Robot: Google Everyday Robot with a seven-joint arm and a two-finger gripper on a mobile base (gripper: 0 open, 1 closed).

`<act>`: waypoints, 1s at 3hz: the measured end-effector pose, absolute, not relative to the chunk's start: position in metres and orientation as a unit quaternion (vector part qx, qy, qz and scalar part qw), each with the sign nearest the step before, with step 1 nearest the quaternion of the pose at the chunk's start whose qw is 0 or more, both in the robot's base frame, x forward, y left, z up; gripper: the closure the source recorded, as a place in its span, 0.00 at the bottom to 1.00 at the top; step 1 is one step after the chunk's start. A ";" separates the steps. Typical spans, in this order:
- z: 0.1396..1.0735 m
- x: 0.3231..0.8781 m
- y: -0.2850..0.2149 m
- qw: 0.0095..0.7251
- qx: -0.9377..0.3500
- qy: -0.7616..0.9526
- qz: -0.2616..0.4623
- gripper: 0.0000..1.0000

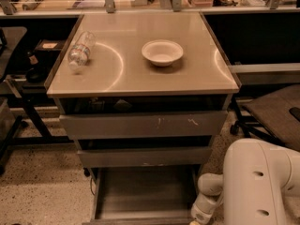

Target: Open bottom drawer

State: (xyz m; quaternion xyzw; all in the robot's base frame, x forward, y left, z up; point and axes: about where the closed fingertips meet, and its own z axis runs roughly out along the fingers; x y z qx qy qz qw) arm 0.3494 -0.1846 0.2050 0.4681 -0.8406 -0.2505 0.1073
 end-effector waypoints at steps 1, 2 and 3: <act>0.213 0.331 -0.200 0.123 0.459 -0.846 -0.242 0.00; 0.223 0.310 -0.219 0.129 0.441 -0.857 -0.236 0.00; 0.230 0.289 -0.236 0.136 0.423 -0.865 -0.233 0.00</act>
Offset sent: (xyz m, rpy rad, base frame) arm -0.0615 -0.0608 0.0313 -0.0914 0.0379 -0.0963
